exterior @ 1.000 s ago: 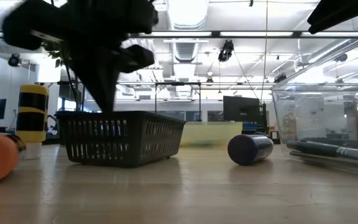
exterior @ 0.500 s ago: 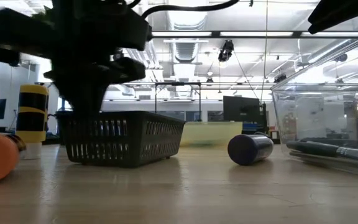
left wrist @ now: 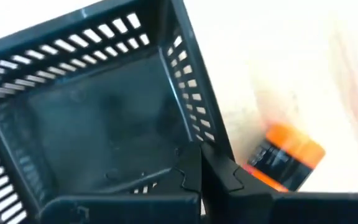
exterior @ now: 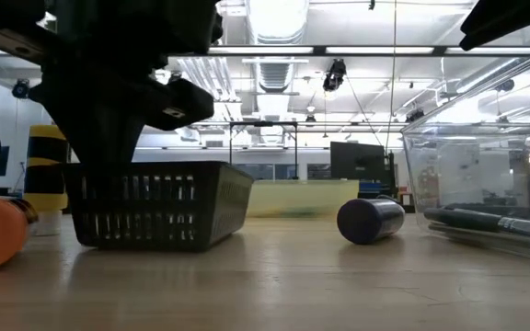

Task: Pick & Place Paint Supplies
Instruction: Adjust the black bin, then put the yellow paint bottle into the black bin

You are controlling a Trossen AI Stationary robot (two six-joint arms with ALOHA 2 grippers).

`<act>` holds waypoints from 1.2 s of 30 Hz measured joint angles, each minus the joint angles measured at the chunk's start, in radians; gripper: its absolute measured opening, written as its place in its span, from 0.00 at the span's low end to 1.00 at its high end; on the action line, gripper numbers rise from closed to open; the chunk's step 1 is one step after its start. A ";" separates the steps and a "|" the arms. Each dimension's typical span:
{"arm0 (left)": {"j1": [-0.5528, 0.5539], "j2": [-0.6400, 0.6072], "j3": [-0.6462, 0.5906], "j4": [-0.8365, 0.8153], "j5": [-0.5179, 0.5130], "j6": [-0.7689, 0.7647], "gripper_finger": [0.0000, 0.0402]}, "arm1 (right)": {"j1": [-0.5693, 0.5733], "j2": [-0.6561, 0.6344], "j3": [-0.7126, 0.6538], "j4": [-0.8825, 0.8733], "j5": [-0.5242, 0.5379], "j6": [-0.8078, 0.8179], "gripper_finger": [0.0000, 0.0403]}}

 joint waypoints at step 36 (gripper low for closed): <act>0.004 -0.451 -0.002 -0.430 -0.419 -0.210 0.38 | 0.002 -0.001 -0.002 0.015 0.001 -0.008 0.55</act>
